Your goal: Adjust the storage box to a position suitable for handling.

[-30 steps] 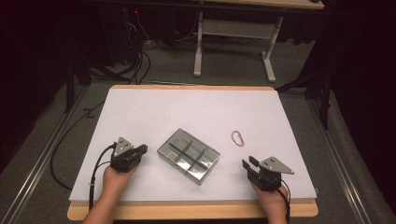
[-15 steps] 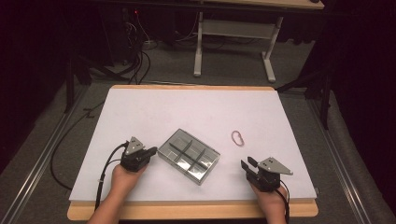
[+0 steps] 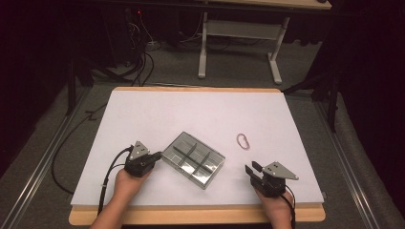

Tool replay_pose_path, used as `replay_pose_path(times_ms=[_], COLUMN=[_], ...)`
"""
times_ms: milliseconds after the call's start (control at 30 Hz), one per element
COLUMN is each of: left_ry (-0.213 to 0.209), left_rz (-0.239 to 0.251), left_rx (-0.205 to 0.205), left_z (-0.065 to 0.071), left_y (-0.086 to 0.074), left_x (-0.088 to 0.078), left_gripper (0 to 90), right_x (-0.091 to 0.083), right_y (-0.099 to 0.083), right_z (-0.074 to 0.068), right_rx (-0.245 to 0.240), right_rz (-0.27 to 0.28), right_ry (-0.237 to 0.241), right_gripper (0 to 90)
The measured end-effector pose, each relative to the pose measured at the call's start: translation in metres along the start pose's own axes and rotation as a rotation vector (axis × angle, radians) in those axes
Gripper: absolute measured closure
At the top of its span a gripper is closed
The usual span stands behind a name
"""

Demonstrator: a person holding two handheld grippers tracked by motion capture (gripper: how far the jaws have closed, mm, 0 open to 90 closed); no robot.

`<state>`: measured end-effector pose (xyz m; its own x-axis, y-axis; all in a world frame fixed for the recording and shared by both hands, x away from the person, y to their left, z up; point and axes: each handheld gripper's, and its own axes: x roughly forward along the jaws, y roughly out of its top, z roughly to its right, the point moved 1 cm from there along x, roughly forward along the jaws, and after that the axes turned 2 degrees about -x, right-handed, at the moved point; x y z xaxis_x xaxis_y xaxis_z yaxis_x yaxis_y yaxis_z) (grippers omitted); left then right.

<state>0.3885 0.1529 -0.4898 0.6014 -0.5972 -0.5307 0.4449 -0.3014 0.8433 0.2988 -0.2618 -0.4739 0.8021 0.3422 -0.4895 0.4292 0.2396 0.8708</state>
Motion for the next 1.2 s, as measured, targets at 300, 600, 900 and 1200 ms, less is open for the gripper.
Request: replay_pose_path(times_ms=[300, 600, 900, 1200], left_ry=[-0.017, -0.061, -0.129, -0.198], left_rz=[-0.003, -0.011, -0.018, -0.027], left_rx=[0.007, 0.028, 0.08, 0.131], left_z=[0.006, 0.026, 0.06, 0.091], left_y=[-0.002, -0.008, -0.012, -0.012], left_x=[-0.003, -0.01, -0.015, -0.015], left_gripper=[90.0, 90.0, 90.0, 90.0], right_x=[0.001, 0.004, 0.004, 0.001], right_y=[-0.002, -0.001, 0.001, -0.002], right_z=[-0.001, -0.003, -0.005, 0.001], right_rx=[0.005, 0.013, 0.01, 0.013], right_rz=[-0.002, -0.024, -0.035, -0.039], right_ry=[0.003, -0.002, -0.012, -0.013], right_gripper=[66.0, 62.9, 65.3, 70.0])
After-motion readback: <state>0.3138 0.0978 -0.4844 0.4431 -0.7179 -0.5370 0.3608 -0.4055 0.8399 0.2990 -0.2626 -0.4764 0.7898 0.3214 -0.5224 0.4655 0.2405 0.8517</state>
